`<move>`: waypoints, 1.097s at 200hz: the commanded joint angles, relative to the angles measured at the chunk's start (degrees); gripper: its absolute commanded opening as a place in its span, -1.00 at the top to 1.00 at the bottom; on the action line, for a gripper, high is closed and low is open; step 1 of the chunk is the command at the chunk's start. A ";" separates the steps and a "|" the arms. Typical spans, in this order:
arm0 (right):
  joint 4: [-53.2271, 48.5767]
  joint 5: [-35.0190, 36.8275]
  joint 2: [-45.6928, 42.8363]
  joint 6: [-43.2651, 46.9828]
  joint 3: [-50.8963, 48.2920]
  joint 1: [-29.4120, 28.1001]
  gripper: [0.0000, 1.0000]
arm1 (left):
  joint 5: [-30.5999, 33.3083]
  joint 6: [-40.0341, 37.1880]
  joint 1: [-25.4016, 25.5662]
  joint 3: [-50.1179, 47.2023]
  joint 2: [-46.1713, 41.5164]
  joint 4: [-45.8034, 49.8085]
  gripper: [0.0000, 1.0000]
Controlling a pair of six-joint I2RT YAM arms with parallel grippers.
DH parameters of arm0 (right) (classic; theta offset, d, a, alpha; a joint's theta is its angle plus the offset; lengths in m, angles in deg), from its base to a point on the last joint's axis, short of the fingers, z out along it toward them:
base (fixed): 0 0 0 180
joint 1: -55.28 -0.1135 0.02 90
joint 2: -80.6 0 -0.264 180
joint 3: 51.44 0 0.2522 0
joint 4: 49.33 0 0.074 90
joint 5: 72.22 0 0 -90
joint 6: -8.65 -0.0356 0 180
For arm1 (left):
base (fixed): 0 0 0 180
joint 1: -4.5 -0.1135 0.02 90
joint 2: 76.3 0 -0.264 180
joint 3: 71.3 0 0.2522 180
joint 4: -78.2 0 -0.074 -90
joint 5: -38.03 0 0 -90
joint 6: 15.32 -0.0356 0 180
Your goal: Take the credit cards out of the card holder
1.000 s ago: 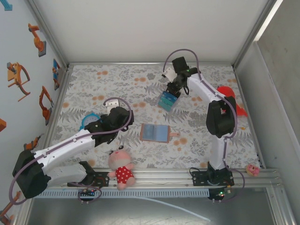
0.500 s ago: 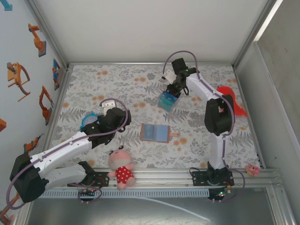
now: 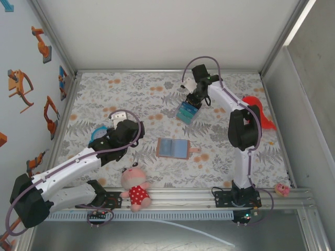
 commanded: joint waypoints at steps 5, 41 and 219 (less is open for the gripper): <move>-0.99 -0.30 0.02 0.26 1.67 0.37 0.69 | 1.69 0.95 -0.52 -0.73 -1.26 1.13 -0.94; -1.16 -0.69 -0.96 -1.05 1.58 0.37 0.69 | 2.32 1.05 -0.57 -0.89 -1.87 1.16 -0.94; 4.27 13.02 -31.21 -45.55 -28.41 -11.52 0.38 | 17.29 3.26 -1.62 -5.03 -8.92 -1.84 -0.94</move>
